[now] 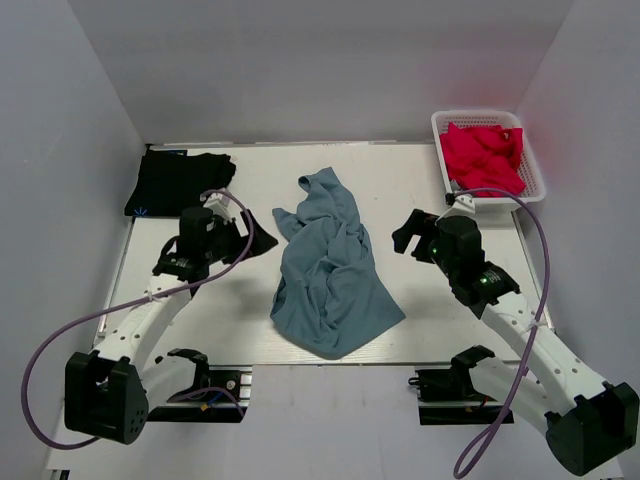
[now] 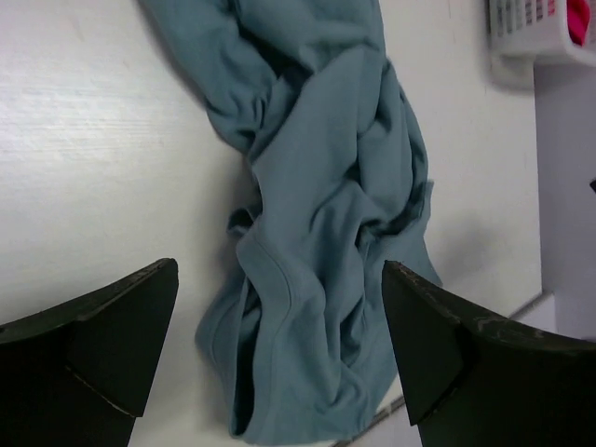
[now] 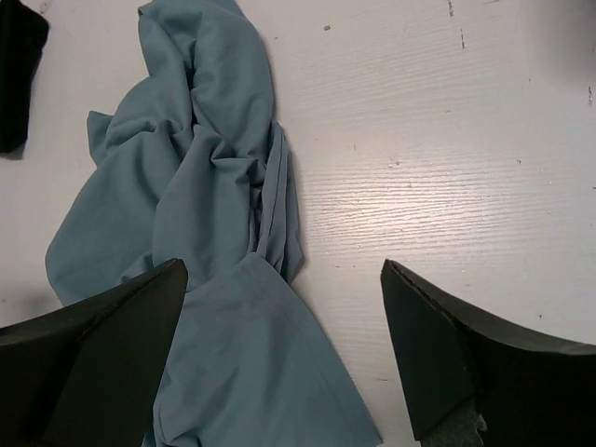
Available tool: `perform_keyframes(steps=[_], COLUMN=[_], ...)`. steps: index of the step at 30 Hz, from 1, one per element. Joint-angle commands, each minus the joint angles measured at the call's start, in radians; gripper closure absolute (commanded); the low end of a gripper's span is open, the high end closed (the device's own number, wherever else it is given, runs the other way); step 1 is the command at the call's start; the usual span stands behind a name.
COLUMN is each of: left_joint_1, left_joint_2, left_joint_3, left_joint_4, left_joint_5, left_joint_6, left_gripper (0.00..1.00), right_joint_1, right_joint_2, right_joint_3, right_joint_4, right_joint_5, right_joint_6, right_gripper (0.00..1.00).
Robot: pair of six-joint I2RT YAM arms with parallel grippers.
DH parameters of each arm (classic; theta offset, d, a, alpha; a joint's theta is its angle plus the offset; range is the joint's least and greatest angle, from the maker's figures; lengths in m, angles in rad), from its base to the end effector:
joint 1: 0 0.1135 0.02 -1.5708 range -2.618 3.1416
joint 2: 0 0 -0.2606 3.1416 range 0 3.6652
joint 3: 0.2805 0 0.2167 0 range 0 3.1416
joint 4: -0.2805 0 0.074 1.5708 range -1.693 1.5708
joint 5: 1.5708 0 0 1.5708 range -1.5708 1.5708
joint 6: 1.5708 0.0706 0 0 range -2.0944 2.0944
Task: Fold and stack the t-shirts
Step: Flatten out the tshirt
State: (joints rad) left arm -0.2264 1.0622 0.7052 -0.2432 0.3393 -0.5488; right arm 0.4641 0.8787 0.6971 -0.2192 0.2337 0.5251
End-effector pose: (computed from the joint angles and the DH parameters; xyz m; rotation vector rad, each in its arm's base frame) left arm 0.2142 -0.0734 0.2452 -0.1596 2.2411 -0.8009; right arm 0.1868 0.0752 0.2799 0.2140 1.9721 0.4175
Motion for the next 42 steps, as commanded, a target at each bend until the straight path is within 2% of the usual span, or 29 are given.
perform_keyframes(steps=[1, 4, 8, 12, 16, 19, 20, 22, 23, 24, 26, 27, 28, 29, 30, 32, 33, 35, 37, 38, 39, 42], left_joint_1=[-0.005, -0.014, -0.024, -0.033, -0.054, -0.077, -0.088, -0.099, -0.111, -0.111, -0.137, -0.137, -0.151, -0.151, -0.174, -0.188, -0.201, -0.212, -0.222, -0.222, -0.222, -0.222], left_joint_2=[-0.017, -0.072, -0.181, -0.261, -0.265, -0.236, -0.226, -0.200, -0.186, -0.148, -0.105, -0.082, -0.039, -0.021, -0.004, 0.030, 0.030, 0.045, 0.058, 0.058, 0.058, 0.047], left_joint_3=[-0.082, -0.157, -0.239, -0.340, -0.403, -0.403, -0.412, -0.423, -0.435, -0.435, -0.435, -0.435, -0.426, -0.426, -0.414, -0.404, -0.394, -0.382, -0.368, -0.348, -0.339, -0.308], left_joint_4=[0.044, 0.010, -0.134, -0.212, -0.160, -0.160, -0.134, -0.088, -0.038, -0.016, 0.051, 0.067, 0.076, 0.076, 0.076, 0.076, 0.076, 0.076, 0.026, 0.001, -0.023, -0.088], left_joint_5=[0.150, 0.184, 0.112, 0.103, 0.177, 0.178, 0.178, 0.167, 0.167, 0.167, 0.181, 0.181, 0.193, 0.193, 0.193, 0.182, 0.172, 0.158, 0.126, 0.109, 0.071, 0.027], left_joint_6=[-0.040, -0.075, -0.115, -0.155, -0.175, -0.188, -0.188, -0.210, -0.230, -0.231, -0.241, -0.241, -0.241, -0.241, -0.241, -0.241, -0.241, -0.241, -0.232, -0.221, -0.221, -0.212], left_gripper=[0.00, 0.00, 0.00, 0.00, 0.00, 0.00, 0.03, 0.06, 0.09, 0.16, 0.22, 0.25, 0.31, 0.33, 0.37, 0.38, 0.40, 0.53, 0.69, 0.91, 1.00, 1.00], right_joint_1=[-0.002, -0.001, -0.001, -0.001, 0.005, 0.025, 0.034, 0.050, 0.060, 0.073, 0.087, 0.094, 0.099, 0.102, 0.105, 0.114, 0.119, 0.126, 0.136, 0.142, 0.145, 0.154], right_joint_2=[0.005, 0.023, 0.045, 0.114, 0.307, 0.465, 0.553, 0.614, 0.705, 0.733, 0.840, 0.868, 0.929, 0.962, 1.070, 1.141, 1.251, 1.324, 1.442, 1.482, 1.496, 1.525], right_joint_3=[0.028, 0.035, 0.036, 0.071, 0.224, 0.340, 0.402, 0.450, 0.534, 0.562, 0.658, 0.685, 0.743, 0.780, 0.911, 1.002, 1.144, 1.238, 1.405, 1.441, 1.447, 1.446], right_joint_4=[-0.012, -0.057, -0.083, -0.037, -0.048, -0.013, 0.000, 0.029, 0.032, 0.030, 0.084, 0.092, 0.102, 0.107, 0.101, 0.064, 0.054, -0.006, -0.055, -0.058, -0.036, -0.058], right_joint_5=[0.015, 0.076, 0.121, 0.066, 0.027, -0.023, -0.034, -0.053, -0.054, -0.057, -0.094, -0.111, -0.137, -0.148, -0.199, -0.203, -0.224, -0.221, -0.215, -0.189, -0.174, -0.122], right_joint_6=[-0.006, -0.017, -0.020, -0.078, -0.112, -0.167, -0.195, -0.253, -0.266, -0.287, -0.363, -0.390, -0.427, -0.445, -0.474, -0.490, -0.508, -0.517, -0.520, -0.517, -0.519, -0.522], right_gripper=[0.10, 0.10, 0.10, 0.10, 0.10, 0.10, 0.10, 0.10, 0.10, 0.10, 0.10, 0.10, 0.10, 0.10, 0.10, 0.10, 0.10, 0.10, 0.10, 0.10, 0.10, 0.11])
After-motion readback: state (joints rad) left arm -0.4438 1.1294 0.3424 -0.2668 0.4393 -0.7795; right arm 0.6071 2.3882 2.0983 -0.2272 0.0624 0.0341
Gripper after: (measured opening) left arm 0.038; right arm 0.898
